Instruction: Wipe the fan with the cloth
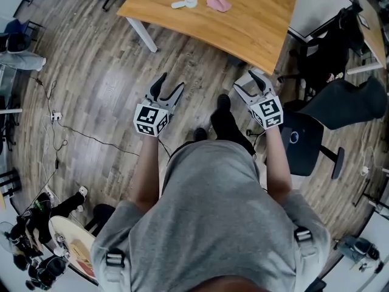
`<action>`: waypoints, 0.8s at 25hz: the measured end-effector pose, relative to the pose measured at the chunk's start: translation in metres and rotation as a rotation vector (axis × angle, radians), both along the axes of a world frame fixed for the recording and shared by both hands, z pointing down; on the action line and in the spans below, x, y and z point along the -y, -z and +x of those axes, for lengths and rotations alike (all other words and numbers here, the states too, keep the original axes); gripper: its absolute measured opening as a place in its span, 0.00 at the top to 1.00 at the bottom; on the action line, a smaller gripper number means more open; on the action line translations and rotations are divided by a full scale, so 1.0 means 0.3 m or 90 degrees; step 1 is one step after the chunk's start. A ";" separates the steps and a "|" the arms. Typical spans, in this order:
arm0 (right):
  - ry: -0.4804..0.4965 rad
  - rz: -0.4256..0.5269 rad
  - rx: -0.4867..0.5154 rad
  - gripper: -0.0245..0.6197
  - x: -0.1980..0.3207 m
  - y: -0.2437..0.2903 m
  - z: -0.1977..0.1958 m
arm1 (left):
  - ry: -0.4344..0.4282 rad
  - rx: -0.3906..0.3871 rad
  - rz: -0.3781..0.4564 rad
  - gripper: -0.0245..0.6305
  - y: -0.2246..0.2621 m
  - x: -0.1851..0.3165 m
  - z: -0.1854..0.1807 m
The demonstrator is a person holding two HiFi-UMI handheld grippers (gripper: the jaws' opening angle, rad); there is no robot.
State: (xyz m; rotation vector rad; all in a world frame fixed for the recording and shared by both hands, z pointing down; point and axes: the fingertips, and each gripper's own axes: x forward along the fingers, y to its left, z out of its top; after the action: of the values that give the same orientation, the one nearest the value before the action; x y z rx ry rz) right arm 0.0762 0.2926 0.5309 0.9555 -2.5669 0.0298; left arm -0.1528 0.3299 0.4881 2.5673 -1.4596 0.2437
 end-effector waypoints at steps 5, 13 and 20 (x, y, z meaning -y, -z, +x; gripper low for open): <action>0.003 -0.004 0.000 0.50 0.120 0.008 0.011 | 0.000 0.003 -0.015 0.54 -0.010 0.102 0.017; -0.002 -0.019 -0.004 0.50 0.320 -0.030 0.066 | 0.008 0.006 -0.033 0.54 -0.041 0.294 0.051; 0.002 -0.030 0.006 0.50 0.505 -0.046 0.094 | 0.019 0.020 -0.043 0.54 -0.045 0.447 0.078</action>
State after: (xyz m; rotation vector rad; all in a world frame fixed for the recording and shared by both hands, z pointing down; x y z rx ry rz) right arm 0.1044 0.1413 0.5447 0.9352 -2.5647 0.0939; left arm -0.1293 0.1959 0.5016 2.4976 -1.4742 0.3238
